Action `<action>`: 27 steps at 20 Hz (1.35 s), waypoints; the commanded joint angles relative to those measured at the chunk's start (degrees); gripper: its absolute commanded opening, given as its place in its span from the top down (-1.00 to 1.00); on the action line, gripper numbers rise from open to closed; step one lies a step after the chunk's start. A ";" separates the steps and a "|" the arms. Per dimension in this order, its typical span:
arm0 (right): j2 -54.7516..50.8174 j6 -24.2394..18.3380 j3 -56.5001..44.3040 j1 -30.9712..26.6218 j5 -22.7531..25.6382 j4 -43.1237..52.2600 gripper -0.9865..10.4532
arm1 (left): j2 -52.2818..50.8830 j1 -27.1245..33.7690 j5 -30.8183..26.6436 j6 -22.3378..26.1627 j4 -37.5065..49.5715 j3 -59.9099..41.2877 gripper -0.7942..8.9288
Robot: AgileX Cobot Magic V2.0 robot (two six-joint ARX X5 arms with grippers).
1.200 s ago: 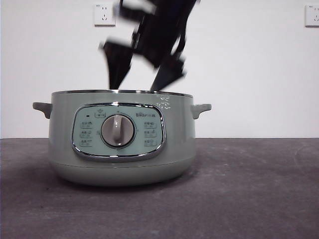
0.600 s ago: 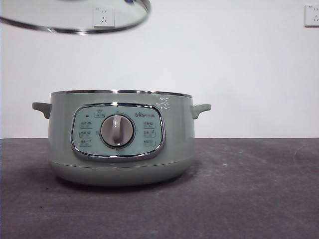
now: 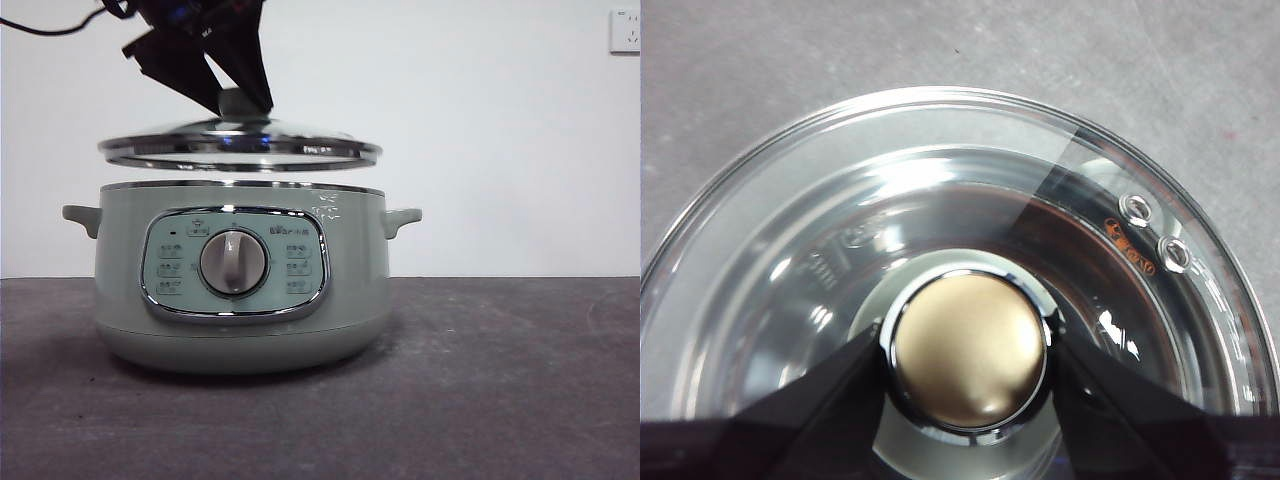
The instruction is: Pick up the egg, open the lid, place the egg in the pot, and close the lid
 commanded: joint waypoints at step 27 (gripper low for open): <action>0.02 0.57 -0.04 0.09 -0.09 -1.36 -0.12 | 4.98 -0.24 0.52 0.57 -4.79 0.26 0.84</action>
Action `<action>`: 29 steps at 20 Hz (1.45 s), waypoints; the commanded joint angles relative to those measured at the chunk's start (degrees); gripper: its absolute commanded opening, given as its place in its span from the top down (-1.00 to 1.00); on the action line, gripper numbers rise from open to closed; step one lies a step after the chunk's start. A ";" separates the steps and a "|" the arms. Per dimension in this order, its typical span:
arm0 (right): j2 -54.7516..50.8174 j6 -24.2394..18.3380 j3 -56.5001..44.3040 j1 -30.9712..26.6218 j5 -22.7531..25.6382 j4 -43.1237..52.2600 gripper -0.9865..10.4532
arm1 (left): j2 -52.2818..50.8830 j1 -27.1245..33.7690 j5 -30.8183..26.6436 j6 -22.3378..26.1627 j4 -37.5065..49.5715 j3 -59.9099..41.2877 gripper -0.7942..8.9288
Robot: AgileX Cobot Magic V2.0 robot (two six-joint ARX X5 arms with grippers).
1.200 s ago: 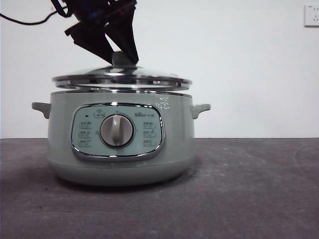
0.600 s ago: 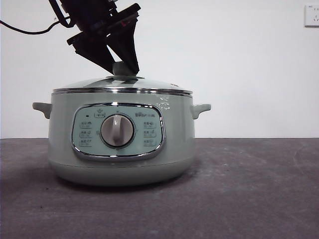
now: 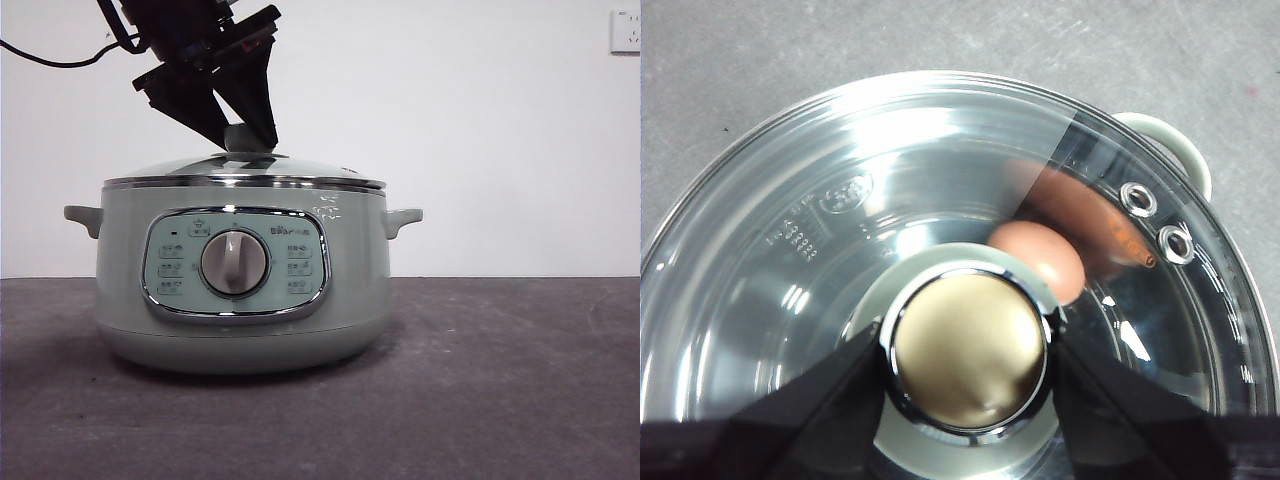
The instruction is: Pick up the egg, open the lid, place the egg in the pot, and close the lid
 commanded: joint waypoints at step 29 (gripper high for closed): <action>3.08 1.81 -0.04 0.09 -21.31 -17.16 -0.10 | -32.72 -0.02 9.18 -0.24 -26.23 -0.48 0.10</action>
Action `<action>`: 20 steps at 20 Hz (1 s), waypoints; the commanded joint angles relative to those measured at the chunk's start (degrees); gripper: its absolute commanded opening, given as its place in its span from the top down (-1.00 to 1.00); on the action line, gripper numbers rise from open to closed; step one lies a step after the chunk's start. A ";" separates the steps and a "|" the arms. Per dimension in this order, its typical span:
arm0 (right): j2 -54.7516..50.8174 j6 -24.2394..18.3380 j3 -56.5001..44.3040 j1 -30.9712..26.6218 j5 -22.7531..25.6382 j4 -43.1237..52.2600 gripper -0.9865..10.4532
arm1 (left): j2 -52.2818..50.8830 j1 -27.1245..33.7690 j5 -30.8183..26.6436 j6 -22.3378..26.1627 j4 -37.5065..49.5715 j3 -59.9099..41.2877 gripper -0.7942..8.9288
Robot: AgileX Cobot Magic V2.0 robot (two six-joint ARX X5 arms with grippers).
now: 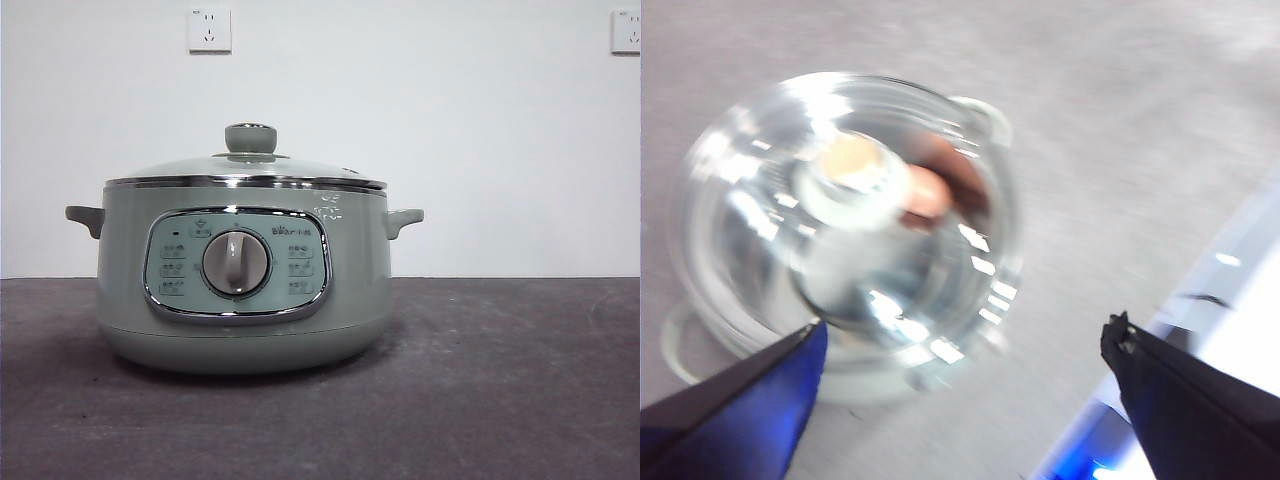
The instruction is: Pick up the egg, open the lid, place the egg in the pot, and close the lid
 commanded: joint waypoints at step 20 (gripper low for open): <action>0.55 2.60 -0.07 0.09 -0.37 -1.64 0.83 | -4.81 -0.02 5.81 -0.57 -6.01 -0.48 0.84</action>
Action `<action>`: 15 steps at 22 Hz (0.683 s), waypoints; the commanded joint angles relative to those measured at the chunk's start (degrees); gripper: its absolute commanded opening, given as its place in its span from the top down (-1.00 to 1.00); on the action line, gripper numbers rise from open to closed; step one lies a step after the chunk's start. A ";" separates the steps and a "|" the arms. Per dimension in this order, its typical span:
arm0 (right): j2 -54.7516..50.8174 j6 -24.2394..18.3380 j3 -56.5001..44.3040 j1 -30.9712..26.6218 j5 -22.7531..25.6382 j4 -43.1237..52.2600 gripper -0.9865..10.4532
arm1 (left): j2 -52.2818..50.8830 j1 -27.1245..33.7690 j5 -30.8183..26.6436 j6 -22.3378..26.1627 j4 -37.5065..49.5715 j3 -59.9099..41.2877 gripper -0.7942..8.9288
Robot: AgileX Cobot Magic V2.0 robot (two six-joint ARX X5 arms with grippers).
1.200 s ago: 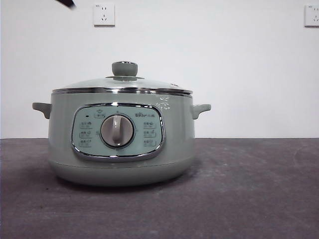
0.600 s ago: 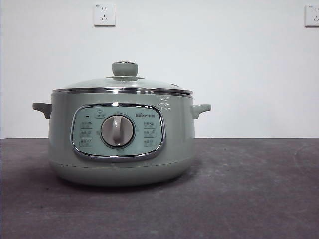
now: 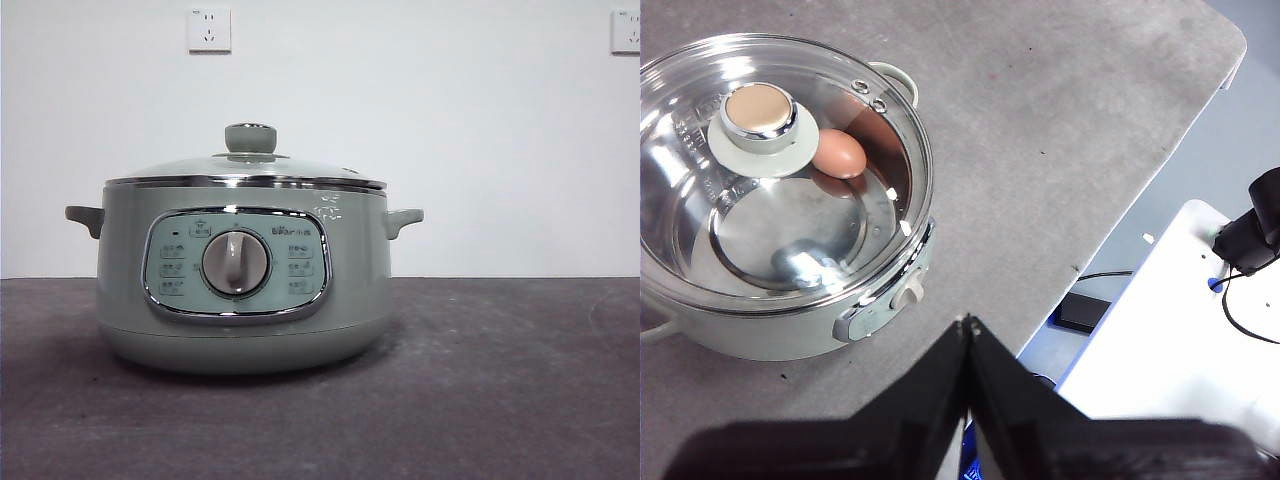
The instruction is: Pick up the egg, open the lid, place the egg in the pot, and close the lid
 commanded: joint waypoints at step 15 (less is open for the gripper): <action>-0.15 0.72 -0.04 0.09 0.09 -0.96 0.83 | 0.09 0.00 -3.34 2.08 2.97 -0.50 0.84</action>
